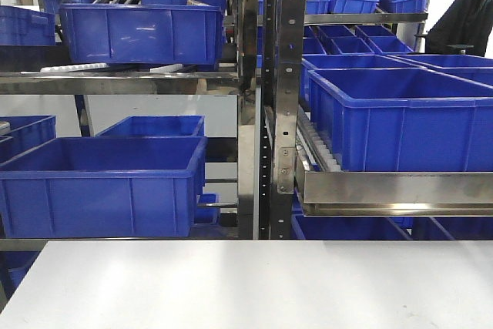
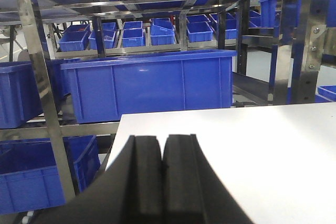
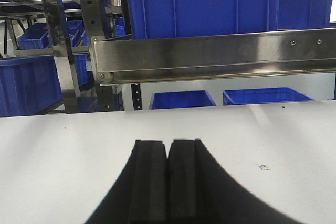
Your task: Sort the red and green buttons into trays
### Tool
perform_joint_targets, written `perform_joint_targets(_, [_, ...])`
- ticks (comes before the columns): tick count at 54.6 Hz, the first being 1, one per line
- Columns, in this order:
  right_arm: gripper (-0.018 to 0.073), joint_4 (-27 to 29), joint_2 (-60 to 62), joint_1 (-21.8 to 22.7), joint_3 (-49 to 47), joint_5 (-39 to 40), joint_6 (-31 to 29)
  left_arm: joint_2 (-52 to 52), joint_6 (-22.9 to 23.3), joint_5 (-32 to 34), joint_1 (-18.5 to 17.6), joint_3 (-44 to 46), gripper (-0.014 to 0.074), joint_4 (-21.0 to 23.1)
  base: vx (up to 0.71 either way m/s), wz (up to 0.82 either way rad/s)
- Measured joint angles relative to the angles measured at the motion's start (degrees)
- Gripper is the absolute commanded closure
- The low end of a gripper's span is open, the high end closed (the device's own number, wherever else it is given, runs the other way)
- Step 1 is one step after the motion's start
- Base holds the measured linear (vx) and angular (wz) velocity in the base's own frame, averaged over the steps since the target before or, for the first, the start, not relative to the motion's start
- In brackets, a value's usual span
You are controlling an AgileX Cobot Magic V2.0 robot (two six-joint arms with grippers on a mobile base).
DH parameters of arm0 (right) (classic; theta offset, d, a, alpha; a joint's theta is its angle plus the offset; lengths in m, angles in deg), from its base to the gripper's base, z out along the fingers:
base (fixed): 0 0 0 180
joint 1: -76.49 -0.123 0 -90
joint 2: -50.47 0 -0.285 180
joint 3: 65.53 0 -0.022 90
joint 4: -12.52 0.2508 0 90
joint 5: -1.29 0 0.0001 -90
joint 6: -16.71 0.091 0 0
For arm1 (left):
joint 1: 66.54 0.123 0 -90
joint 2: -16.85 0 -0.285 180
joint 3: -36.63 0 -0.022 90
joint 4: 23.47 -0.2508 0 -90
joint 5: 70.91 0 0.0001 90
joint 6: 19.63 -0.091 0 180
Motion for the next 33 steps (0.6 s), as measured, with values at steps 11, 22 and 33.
perform_joint_targets(11, [0.0568,0.0,0.0,0.0,0.0,0.0,0.0,0.0,0.0,0.0,0.0,0.0,0.0602,0.0,0.0,0.0])
perform_joint_targets(22, [0.0568,0.0,0.0,0.0,0.0,0.0,0.0,0.0,0.0,0.0,0.0,0.0,0.0602,0.0,0.0,0.0])
perform_joint_targets(33, [0.0568,0.0,0.0,0.0,0.0,0.0,0.0,0.0,0.0,0.0,0.0,0.0,0.0602,0.0,0.0,0.0])
